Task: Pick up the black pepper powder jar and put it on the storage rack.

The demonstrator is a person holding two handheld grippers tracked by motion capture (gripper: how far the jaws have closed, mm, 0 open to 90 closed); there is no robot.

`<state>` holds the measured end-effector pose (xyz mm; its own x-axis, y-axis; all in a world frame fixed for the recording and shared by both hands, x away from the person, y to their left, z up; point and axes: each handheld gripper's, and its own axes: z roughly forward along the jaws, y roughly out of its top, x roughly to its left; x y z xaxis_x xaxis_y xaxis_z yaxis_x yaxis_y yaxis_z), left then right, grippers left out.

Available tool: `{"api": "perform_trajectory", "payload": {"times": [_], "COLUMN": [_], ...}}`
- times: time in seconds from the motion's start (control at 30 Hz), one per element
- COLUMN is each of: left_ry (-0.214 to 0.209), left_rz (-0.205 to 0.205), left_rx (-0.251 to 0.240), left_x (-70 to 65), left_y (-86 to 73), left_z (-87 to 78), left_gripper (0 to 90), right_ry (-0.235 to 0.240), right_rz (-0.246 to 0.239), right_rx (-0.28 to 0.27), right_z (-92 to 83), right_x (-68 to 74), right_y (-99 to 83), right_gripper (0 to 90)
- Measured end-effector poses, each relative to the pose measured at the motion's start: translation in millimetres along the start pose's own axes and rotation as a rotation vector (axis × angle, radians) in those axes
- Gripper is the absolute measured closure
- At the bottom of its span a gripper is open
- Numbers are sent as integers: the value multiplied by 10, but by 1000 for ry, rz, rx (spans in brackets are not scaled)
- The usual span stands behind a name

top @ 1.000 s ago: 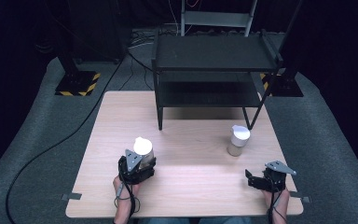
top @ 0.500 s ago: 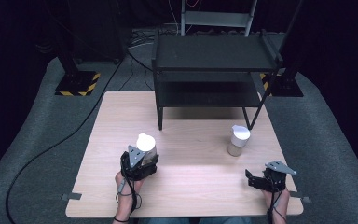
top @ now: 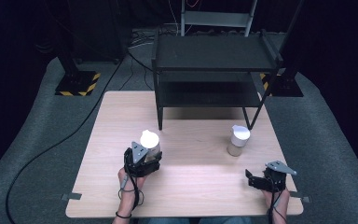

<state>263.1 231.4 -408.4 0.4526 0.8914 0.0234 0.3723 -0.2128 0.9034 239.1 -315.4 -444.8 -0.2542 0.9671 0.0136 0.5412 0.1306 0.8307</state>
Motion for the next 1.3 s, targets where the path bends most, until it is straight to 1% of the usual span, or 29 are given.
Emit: {"api": "perform_trajectory", "payload": {"times": [0.23, 0.37, 0.53, 0.9, 1.27, 1.3], "left_ry": [-12, -19, -28, -43, -47, -48], "left_rz": [18, 7, 6, 18, 50, 57], "left_rx": [3, -6, -10, -15, -15, -15], "left_x": [-8, -5, 0, 0, 15, 17], "left_y": [64, 84, 128, 227, 352, 369], "left_z": [45, 71, 110, 175, 211, 215], "left_gripper": [309, 309, 309, 309, 309, 309], "right_ry": [1, 2, 3, 3, 4, 4], "right_rz": [1, 1, 1, 1, 3, 3], "right_rx": [0, 1, 1, 4, 4, 4], "right_z": [0, 1, 1, 5, 5, 6], "right_x": [-3, -4, -5, -5, -9, -9], "right_y": [0, 2, 2, 8, 7, 7], "right_gripper": [17, 17, 18, 17, 17, 17]}}
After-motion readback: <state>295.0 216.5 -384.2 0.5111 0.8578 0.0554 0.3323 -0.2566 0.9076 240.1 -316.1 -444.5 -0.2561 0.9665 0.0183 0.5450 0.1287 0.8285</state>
